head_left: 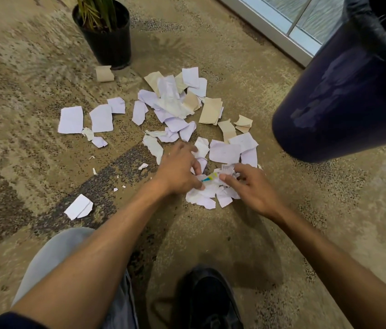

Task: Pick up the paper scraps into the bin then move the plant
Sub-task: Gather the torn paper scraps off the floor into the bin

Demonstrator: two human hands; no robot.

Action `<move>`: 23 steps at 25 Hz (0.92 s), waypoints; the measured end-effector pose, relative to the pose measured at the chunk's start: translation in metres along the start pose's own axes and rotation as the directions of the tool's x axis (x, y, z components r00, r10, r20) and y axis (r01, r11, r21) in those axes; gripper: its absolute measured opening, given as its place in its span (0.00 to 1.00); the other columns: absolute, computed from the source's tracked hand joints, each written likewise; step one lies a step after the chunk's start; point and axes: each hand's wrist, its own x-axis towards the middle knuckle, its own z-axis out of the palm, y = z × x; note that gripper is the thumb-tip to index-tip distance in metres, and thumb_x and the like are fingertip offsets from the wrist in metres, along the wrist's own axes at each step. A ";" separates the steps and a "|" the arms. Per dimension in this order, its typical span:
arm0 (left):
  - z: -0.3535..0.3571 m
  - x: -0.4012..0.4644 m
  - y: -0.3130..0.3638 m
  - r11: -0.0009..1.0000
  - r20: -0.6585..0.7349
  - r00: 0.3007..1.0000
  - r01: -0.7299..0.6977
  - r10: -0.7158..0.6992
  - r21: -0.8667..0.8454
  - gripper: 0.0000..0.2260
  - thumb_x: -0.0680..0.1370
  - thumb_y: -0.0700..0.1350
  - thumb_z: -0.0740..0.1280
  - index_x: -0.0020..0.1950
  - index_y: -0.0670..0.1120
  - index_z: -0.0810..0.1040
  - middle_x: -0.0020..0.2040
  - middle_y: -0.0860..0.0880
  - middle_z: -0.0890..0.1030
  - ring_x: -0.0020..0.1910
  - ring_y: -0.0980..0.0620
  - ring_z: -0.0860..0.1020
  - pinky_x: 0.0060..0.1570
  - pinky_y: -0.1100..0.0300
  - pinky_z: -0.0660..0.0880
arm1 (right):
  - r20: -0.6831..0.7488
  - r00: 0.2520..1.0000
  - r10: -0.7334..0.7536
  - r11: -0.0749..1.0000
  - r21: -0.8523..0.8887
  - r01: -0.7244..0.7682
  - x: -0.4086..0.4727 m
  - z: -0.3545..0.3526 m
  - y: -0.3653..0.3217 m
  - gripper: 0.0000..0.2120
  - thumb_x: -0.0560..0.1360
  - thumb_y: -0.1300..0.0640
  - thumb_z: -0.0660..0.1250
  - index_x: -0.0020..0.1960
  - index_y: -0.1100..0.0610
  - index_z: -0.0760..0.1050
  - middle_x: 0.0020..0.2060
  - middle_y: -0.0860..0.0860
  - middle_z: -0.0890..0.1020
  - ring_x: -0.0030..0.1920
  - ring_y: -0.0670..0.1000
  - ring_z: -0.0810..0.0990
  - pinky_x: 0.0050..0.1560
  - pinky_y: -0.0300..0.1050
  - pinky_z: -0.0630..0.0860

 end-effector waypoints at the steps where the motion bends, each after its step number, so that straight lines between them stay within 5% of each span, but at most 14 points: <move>1: 0.003 -0.001 0.002 0.998 0.035 0.998 -0.050 0.048 0.042 0.11 0.65 0.50 0.79 0.33 0.55 0.76 0.72 0.53 0.68 0.74 0.50 0.56 0.70 0.45 0.57 | 0.012 0.999 -0.036 0.991 -0.131 0.037 0.000 0.001 0.002 0.15 0.79 0.44 0.63 0.62 0.50 0.77 0.55 0.47 0.80 0.53 0.48 0.76 0.51 0.47 0.74; 6: 0.021 -0.004 0.013 0.960 0.081 0.988 -0.145 0.129 0.239 0.09 0.69 0.48 0.75 0.39 0.53 0.74 0.61 0.53 0.75 0.63 0.50 0.68 0.58 0.52 0.66 | 0.090 0.995 -0.041 0.977 -0.206 0.059 0.005 -0.002 0.008 0.23 0.79 0.49 0.65 0.73 0.43 0.64 0.63 0.53 0.77 0.61 0.51 0.75 0.57 0.45 0.71; 10: 0.025 -0.003 0.018 0.959 0.044 0.991 -0.137 0.130 0.249 0.03 0.71 0.40 0.70 0.42 0.47 0.77 0.52 0.48 0.77 0.54 0.47 0.74 0.48 0.51 0.74 | 0.151 0.988 -0.013 0.974 -0.221 0.047 0.014 -0.007 0.007 0.25 0.76 0.52 0.69 0.72 0.49 0.70 0.66 0.52 0.77 0.60 0.50 0.77 0.57 0.45 0.73; 13: 0.027 -0.002 0.020 0.945 0.013 0.991 -0.128 0.130 0.301 0.03 0.70 0.40 0.68 0.40 0.46 0.76 0.45 0.46 0.76 0.49 0.44 0.76 0.38 0.55 0.68 | 0.129 0.990 -0.048 0.929 -0.358 0.092 0.016 -0.009 0.002 0.21 0.75 0.50 0.71 0.67 0.50 0.76 0.60 0.50 0.81 0.57 0.50 0.79 0.53 0.47 0.76; 18: 0.035 0.003 0.015 0.903 -0.010 0.990 -0.126 0.143 0.410 0.20 0.73 0.46 0.69 0.65 0.48 0.74 0.61 0.47 0.75 0.64 0.46 0.68 0.59 0.49 0.68 | 0.110 0.985 -0.133 0.809 -0.562 0.172 0.016 -0.013 -0.006 0.17 0.74 0.45 0.70 0.61 0.48 0.79 0.59 0.48 0.74 0.57 0.50 0.73 0.52 0.49 0.73; 23: 0.035 0.001 0.016 0.883 -0.049 0.987 -0.115 0.154 0.456 0.18 0.73 0.48 0.70 0.62 0.48 0.77 0.61 0.47 0.70 0.63 0.46 0.66 0.60 0.47 0.67 | 0.059 0.994 -0.095 0.876 -0.470 0.112 0.013 -0.018 -0.002 0.15 0.75 0.46 0.70 0.60 0.49 0.79 0.59 0.47 0.79 0.56 0.50 0.76 0.53 0.49 0.74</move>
